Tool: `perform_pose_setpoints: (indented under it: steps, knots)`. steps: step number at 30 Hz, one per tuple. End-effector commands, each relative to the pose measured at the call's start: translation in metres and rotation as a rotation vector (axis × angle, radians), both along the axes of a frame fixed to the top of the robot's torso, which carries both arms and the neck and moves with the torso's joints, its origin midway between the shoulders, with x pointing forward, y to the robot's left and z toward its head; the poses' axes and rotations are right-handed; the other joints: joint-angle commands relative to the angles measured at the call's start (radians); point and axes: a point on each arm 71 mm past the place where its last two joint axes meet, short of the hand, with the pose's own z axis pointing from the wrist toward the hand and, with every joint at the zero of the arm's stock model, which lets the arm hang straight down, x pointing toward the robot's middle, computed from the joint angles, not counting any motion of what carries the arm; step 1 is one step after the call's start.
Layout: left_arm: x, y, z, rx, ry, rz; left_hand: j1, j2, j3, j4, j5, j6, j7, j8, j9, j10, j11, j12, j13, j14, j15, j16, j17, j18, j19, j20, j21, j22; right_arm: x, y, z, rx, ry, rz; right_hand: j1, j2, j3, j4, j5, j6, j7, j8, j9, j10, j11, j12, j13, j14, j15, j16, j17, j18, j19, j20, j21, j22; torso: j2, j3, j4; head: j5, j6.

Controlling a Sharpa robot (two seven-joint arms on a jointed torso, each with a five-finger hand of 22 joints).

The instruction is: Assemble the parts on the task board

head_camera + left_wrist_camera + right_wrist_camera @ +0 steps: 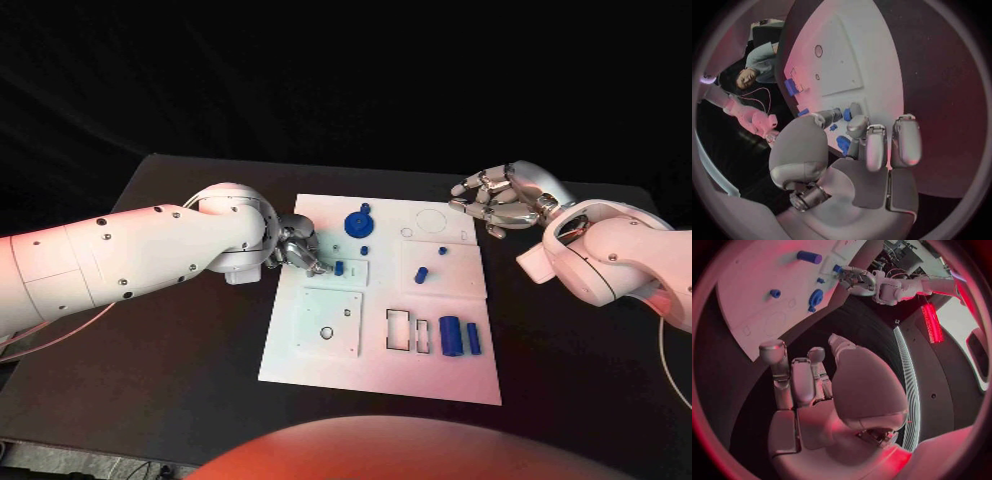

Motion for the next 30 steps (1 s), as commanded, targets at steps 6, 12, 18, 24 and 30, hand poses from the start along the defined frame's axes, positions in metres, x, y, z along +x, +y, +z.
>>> perform_pose_setpoints:
  steps: [6,12,18,24,30]
  knots:
    - [-0.0004,0.0007,-0.0011,0.001,0.014,-0.005,-0.016,0.005,-0.033,0.003,-0.005,0.006,0.003,0.002,-0.004,0.000,0.003,0.002,0.000,0.084,-0.005,0.006,0.186,-0.019,0.003,-0.004,-0.006,0.001,-0.0007,0.0004,0.0004,-0.001,-0.009,0.009,-0.012,0.001,-0.002,-0.002,0.004,-0.004,0.000,0.003,0.000,-0.007,-0.003,-0.005,-0.003,-0.008,0.002,-0.003,-0.003,0.019,-0.007,-0.001,-0.006,-0.002,0.000,-0.0004,-0.0002,-0.001,-0.001]
    - [-0.0002,0.0009,-0.0009,0.000,0.011,-0.005,-0.015,0.009,-0.036,0.003,-0.003,0.007,0.003,0.003,-0.005,0.000,0.003,0.003,0.001,0.084,-0.005,0.006,0.186,-0.019,0.003,-0.004,-0.006,0.001,-0.0006,0.0003,0.0004,-0.001,-0.009,0.008,-0.012,0.001,-0.002,-0.002,0.004,-0.005,0.000,0.003,0.000,-0.007,-0.003,-0.005,-0.004,-0.008,0.002,-0.004,-0.004,0.019,-0.008,-0.001,-0.007,-0.003,0.000,-0.0009,0.0003,-0.002,-0.002]
    - [0.0000,0.0016,0.0004,-0.012,0.004,0.005,-0.013,0.016,-0.040,0.003,-0.002,0.007,0.002,0.003,-0.006,0.000,0.002,0.003,0.000,0.084,-0.005,0.005,0.185,-0.019,0.003,-0.004,-0.007,0.000,-0.0006,0.0003,0.0003,-0.001,-0.008,0.009,-0.012,0.001,-0.002,-0.002,0.004,-0.005,0.000,0.003,0.000,-0.007,-0.003,-0.005,-0.004,-0.008,0.002,-0.004,-0.004,0.019,-0.008,-0.001,-0.007,-0.003,0.001,-0.0014,0.0000,-0.003,-0.001]
    - [-0.0004,0.0014,0.0052,-0.043,-0.001,0.018,-0.021,0.023,-0.052,0.005,-0.001,0.007,0.003,0.001,-0.008,-0.002,0.003,0.001,-0.004,0.083,-0.005,0.005,0.184,-0.019,0.002,-0.004,-0.007,-0.001,-0.0006,0.0004,0.0001,-0.001,-0.008,0.009,-0.012,0.001,-0.002,-0.002,0.004,-0.005,0.000,0.003,0.000,-0.007,-0.003,-0.005,-0.004,-0.008,0.002,-0.004,-0.004,0.019,-0.008,-0.001,-0.007,-0.003,0.000,-0.0005,0.0001,-0.003,-0.001]
    - [0.0006,0.0040,0.0081,-0.073,-0.001,0.043,-0.030,0.027,-0.064,0.005,-0.001,0.006,0.003,0.000,-0.011,-0.004,0.003,-0.001,-0.007,0.083,-0.005,0.004,0.182,-0.018,0.001,-0.004,-0.008,-0.002,-0.0005,0.0005,-0.0001,-0.001,-0.008,0.010,-0.012,0.001,-0.002,-0.002,0.004,-0.005,0.000,0.003,0.000,-0.007,-0.003,-0.005,-0.004,-0.008,0.002,-0.004,-0.004,0.019,-0.008,-0.001,-0.007,-0.003,0.000,0.0000,0.0004,-0.003,-0.002]
